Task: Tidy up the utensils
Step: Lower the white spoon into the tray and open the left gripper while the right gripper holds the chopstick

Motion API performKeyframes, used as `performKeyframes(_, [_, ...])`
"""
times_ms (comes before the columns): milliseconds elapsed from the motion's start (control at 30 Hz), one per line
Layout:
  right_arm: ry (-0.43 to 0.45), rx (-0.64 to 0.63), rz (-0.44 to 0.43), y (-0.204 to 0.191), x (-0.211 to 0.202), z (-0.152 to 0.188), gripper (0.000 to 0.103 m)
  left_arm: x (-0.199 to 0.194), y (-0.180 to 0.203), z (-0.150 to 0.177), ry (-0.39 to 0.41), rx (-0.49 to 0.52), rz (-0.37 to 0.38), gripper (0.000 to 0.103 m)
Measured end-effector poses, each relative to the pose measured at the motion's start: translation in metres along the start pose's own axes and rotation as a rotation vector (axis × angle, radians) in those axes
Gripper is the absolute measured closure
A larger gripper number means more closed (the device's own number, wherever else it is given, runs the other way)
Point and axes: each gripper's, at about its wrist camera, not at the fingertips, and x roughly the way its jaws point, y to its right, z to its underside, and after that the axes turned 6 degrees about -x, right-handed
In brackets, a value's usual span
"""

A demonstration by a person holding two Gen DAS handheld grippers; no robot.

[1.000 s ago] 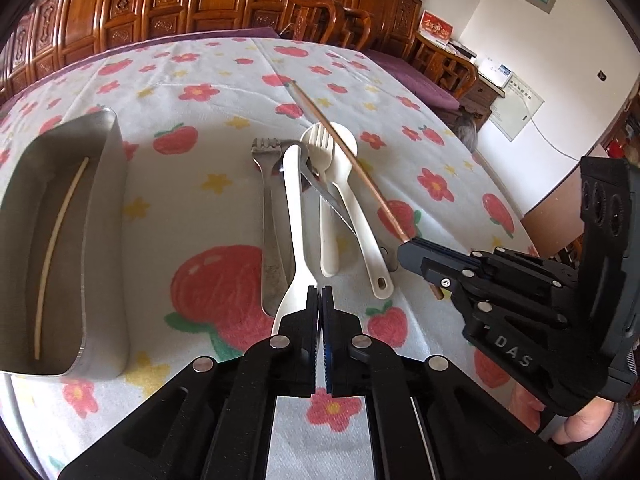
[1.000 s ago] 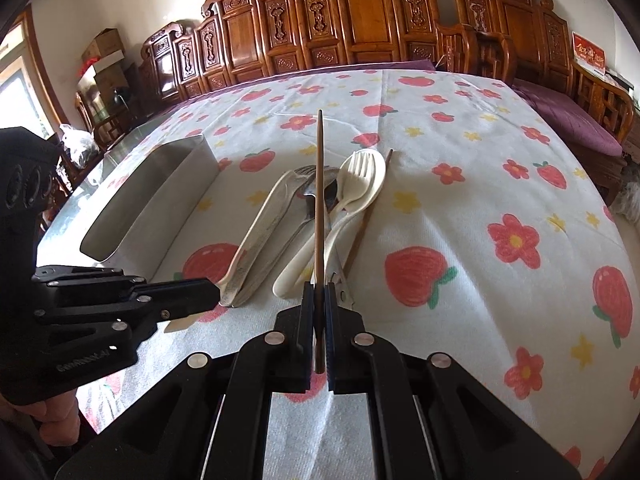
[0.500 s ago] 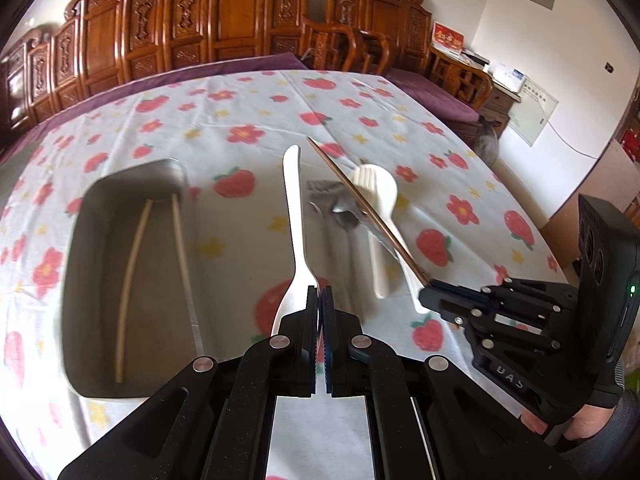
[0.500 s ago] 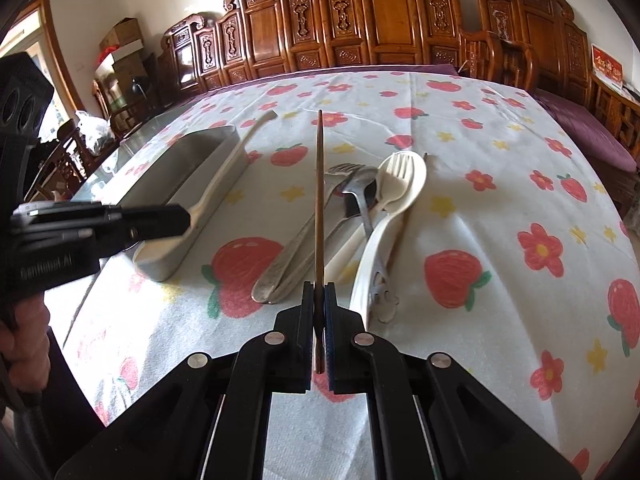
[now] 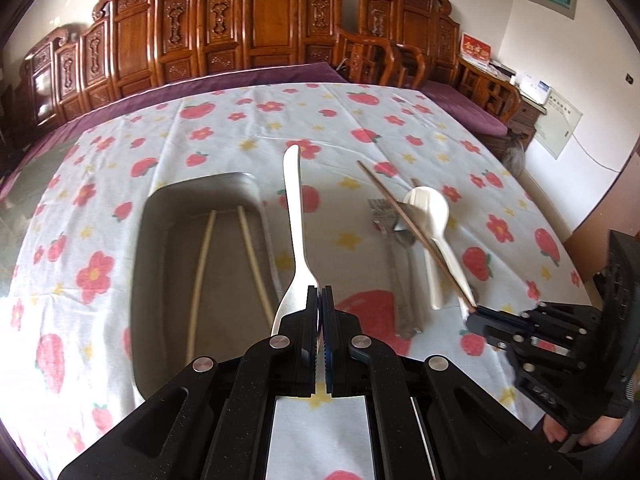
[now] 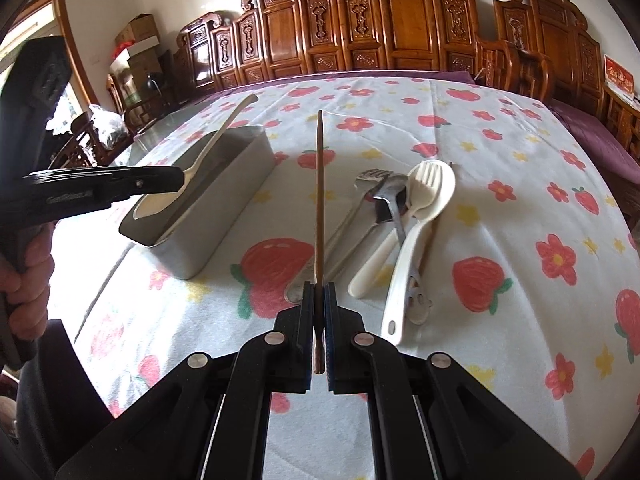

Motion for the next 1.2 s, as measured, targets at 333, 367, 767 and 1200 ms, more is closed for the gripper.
performKeyframes(333, [0.012, -0.067, -0.009, -0.024, -0.008, -0.003, 0.097, 0.024, -0.051, 0.0, -0.046, -0.073, -0.075, 0.102])
performKeyframes(367, [0.009, -0.07, -0.011, -0.025, -0.007, -0.003, 0.097, 0.026, -0.054, 0.0, -0.052, -0.075, -0.082, 0.102])
performKeyframes(767, [-0.034, -0.064, -0.021, -0.023, 0.006, 0.002, 0.097, 0.051, -0.067, 0.004, -0.111, -0.086, -0.122, 0.101])
performKeyframes(1200, [-0.008, -0.076, -0.036, -0.038, -0.009, -0.011, 0.097, -0.001, -0.073, 0.012, -0.031, -0.07, -0.127, 0.078])
